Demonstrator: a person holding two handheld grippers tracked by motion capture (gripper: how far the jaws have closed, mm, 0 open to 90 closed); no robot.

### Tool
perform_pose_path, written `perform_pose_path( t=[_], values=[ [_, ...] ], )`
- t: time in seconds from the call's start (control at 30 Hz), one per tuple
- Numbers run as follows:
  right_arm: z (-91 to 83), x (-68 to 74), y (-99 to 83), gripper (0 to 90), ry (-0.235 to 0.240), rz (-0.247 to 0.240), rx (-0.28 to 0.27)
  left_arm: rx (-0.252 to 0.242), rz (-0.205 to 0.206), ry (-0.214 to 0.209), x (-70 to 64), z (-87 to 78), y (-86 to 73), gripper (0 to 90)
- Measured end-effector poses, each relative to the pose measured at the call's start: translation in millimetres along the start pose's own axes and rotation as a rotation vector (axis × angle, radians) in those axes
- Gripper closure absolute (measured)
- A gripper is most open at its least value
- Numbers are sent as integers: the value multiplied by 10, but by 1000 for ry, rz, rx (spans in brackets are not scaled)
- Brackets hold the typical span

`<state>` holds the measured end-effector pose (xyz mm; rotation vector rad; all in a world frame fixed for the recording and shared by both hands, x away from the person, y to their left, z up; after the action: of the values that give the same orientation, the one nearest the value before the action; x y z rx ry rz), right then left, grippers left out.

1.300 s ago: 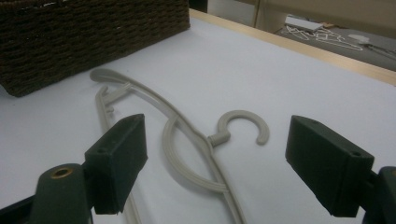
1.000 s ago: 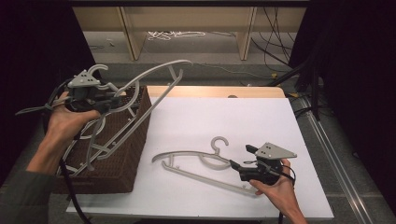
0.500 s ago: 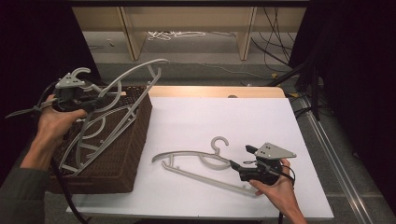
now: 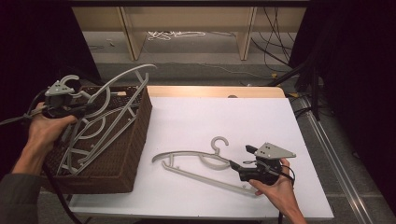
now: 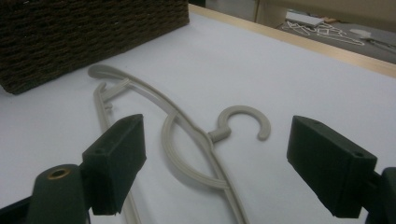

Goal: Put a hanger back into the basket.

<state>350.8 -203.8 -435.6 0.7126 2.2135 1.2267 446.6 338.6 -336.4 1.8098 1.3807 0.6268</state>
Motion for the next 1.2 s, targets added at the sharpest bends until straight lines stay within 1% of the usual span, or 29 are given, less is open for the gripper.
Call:
perform_pose_path(
  t=[0.03,0.07,0.1,0.17,0.23,0.27,0.33,0.37,0.4,0.5,0.6,0.67,0.77,0.87,0.93,0.97,1.0,1.03,1.07,1.13,1.17,1.2],
  values=[
    [0,3,2,195,2,3,0,-9,-15,4,11,11,-13,816],
    [-1,4,3,195,3,2,0,-9,-15,4,11,11,-13,816],
    [-1,4,3,193,3,2,0,11,14,17,65,-2,-35,816],
    [1,5,1,193,2,3,3,11,12,18,77,0,-48,816],
    [2,6,1,193,3,1,3,-11,-17,19,93,14,-74,816],
    [3,6,1,193,3,1,2,12,13,27,127,-2,-79,816],
    [5,7,0,192,0,1,2,15,12,34,143,-2,-85,816],
    [6,7,0,191,-1,1,2,19,8,43,180,3,-100,816],
    [6,8,0,191,0,-1,1,27,13,45,201,4,-110,816],
    [6,5,-2,189,0,1,3,36,7,61,249,23,-155,816],
    [6,4,-3,188,0,4,2,46,4,65,285,41,-208,816],
    [0,1,-6,188,-2,3,13,50,-3,71,314,51,-240,816],
    [1,4,-5,188,-1,3,12,55,-13,74,352,67,-289,815],
    [10,1,-7,189,3,6,6,72,-10,81,378,83,-344,816],
    [10,2,-7,189,3,5,6,86,2,92,399,98,-380,816],
    [16,4,-5,189,3,7,-1,92,0,93,416,109,-401,816],
    [5,2,-6,189,-1,5,9,98,-5,95,437,121,-423,815],
    [15,4,-6,189,3,5,0,104,-6,102,459,128,-444,815],
    [12,3,-6,189,1,5,3,108,-12,101,471,139,-467,816],
    [9,2,-5,189,2,5,4,122,2,103,480,151,-504,815],
    [9,0,-7,189,3,5,7,124,-1,97,477,159,-520,815],
    [11,-3,-10,189,3,5,8,127,5,98,477,164,-531,815]
  ],
)
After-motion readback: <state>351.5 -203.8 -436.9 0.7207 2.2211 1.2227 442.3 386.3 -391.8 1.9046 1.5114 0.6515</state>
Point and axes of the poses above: each handheld gripper's, and its own axes: z roughly forward along the jaws, y roughly out of its top, x roughly to its left, the point moved 3 cm from there along z, roughly forward along the jaws, and after that the axes turned 12 degrees about -z, right-handed, at the moved point
